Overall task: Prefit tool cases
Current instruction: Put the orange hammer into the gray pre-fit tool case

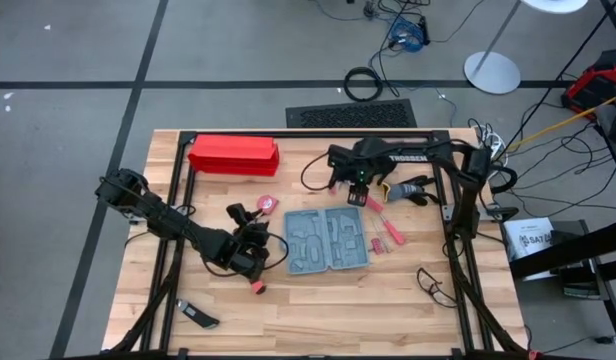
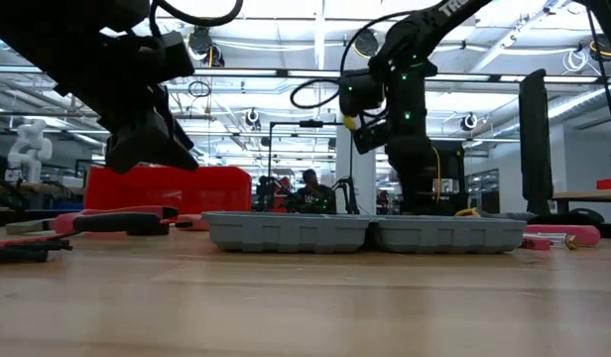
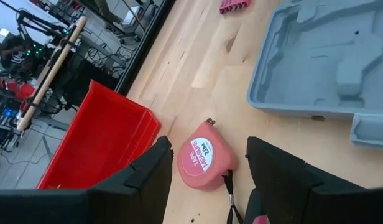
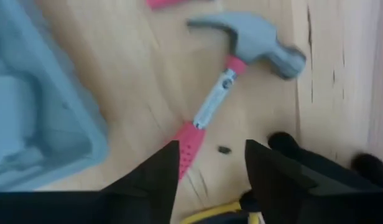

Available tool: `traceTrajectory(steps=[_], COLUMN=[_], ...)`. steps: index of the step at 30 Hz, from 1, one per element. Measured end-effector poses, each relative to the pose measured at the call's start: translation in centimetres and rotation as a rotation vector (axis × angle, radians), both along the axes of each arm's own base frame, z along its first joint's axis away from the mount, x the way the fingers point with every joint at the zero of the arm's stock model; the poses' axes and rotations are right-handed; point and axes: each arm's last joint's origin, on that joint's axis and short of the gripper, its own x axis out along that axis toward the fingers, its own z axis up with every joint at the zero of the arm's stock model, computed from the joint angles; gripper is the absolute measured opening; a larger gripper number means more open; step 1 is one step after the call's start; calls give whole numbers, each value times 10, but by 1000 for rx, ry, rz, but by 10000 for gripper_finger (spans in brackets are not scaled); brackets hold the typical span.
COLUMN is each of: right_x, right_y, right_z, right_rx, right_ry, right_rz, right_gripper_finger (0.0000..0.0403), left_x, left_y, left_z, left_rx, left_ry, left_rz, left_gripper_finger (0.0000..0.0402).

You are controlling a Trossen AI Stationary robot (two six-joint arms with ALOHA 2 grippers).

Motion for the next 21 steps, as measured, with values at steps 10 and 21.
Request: traceTrajectory(steps=[10, 21], right_x=[5, 6], right_y=[0, 3], right_z=[-44, -54], right_rx=[38, 96], right_ry=[117, 127], right_rz=[-51, -77], right_gripper_finger=[199, 68], left_x=[2, 4], left_y=[-1, -2], left_z=[1, 1], left_rx=[-17, -30], left_ry=[-31, -49], left_rz=[3, 2], left_gripper_finger=[210, 210])
